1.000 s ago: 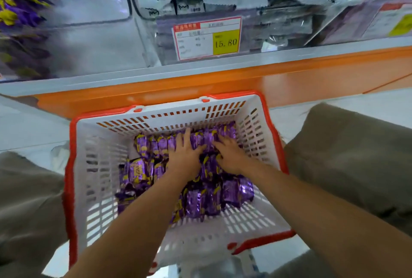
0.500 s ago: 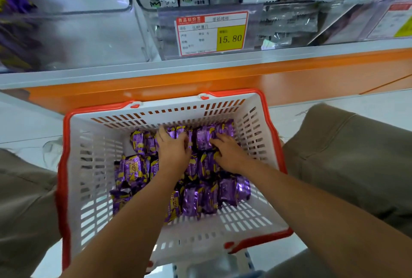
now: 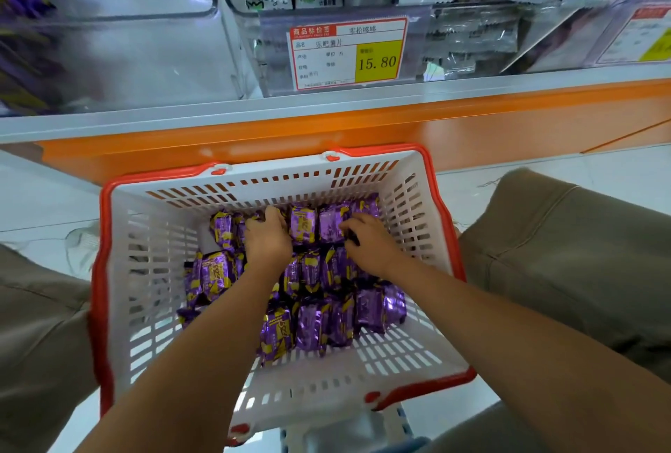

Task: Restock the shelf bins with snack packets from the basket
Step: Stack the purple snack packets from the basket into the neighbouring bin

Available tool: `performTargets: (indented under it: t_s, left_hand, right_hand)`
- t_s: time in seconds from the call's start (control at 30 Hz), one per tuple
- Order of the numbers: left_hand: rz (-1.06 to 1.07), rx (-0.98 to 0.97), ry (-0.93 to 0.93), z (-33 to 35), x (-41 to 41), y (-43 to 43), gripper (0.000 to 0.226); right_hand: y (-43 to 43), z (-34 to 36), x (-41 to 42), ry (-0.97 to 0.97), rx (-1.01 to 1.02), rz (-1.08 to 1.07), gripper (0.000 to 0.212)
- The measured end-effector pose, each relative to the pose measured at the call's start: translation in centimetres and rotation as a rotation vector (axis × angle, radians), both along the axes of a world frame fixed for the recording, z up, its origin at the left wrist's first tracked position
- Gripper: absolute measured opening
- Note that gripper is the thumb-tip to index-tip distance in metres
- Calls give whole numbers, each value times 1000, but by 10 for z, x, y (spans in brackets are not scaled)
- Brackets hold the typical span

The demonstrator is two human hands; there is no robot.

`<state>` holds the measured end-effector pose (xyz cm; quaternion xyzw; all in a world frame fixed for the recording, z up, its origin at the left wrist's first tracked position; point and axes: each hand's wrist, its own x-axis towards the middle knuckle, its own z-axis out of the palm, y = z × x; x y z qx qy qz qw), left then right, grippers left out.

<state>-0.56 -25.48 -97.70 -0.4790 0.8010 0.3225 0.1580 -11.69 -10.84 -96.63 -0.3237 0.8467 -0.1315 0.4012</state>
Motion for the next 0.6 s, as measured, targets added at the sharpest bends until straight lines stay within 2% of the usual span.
performTargets:
  t_s: [0.1,0.23,0.37,0.6]
  left_hand:
    - [-18,48,-23,2,1,-1,23]
    - [-35,34,-59,-4,-1,-3,58]
    - [-37,104,-102,-18,-3,-5,51]
    - [95,207,-181,-20,-26,2,58]
  right_hand:
    - [-4,3,2,4,-11,1,43]
    - [-6,3,2,-21,-5,2,44]
    - [-7,1,2,-35,12,9,45]
    - [-8,-1,-1,-39,9,9,44]
